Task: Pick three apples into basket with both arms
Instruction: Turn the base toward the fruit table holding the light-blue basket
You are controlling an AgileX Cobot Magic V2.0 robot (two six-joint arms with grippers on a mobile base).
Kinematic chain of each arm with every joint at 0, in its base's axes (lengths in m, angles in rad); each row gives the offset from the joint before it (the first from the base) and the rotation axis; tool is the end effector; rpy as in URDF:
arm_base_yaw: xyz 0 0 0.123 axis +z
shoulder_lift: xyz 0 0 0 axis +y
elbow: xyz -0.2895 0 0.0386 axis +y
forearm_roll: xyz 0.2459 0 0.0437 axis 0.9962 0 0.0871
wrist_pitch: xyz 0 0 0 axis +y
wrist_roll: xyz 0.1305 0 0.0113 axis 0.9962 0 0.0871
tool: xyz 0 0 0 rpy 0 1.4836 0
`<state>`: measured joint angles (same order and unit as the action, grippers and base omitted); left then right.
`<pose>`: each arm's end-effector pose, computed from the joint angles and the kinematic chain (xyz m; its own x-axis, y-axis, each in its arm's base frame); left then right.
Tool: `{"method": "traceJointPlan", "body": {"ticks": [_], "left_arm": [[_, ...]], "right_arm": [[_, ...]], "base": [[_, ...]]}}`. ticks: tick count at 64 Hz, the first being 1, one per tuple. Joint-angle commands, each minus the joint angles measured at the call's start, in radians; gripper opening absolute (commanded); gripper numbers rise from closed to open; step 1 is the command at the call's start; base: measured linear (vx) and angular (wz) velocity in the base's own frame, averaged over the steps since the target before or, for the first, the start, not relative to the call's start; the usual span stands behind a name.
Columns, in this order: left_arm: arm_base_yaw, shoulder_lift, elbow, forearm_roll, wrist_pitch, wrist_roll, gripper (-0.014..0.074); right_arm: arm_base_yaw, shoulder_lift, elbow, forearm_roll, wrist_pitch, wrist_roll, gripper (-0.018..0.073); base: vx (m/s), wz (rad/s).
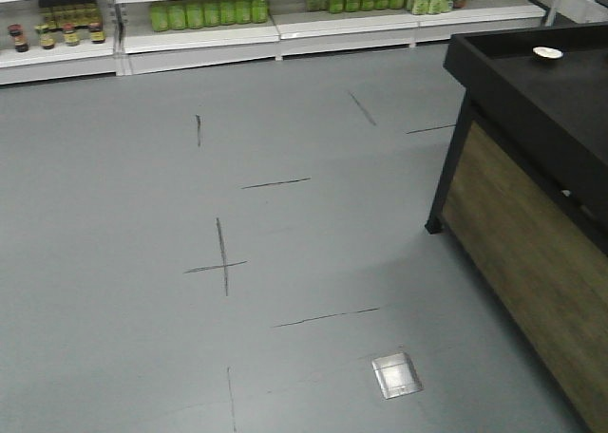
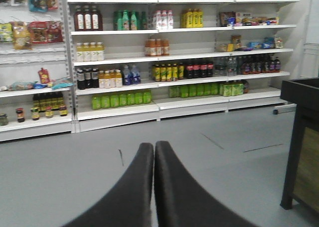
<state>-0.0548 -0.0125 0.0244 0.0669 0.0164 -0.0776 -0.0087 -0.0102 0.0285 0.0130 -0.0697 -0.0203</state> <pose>0.0871 -0.0046 0.2064 0.0582 -0.0139 -0.9982 0.0543 0.9985 -0.0108 0.0865 -0.0009 0.2158 0.1381 -0.0085 -0.9904 0.0106 0.9999 -0.0071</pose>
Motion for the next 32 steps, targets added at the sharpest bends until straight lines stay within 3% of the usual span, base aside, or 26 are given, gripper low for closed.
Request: {"method": "traceJointPlan", "body": {"ticks": [1, 32], "left_arm": [[0.000, -0.014, 0.021, -0.003, -0.072, -0.012, -0.0006], [0.000, -0.014, 0.021, -0.003, -0.072, -0.012, -0.0006]], "right_arm": [[-0.001, -0.012, 0.014, -0.006, -0.071, -0.004, -0.0009], [-0.001, -0.012, 0.014, -0.006, -0.071, -0.004, -0.0009]], "base": [[0.12, -0.47], [0.13, -0.54]]}}
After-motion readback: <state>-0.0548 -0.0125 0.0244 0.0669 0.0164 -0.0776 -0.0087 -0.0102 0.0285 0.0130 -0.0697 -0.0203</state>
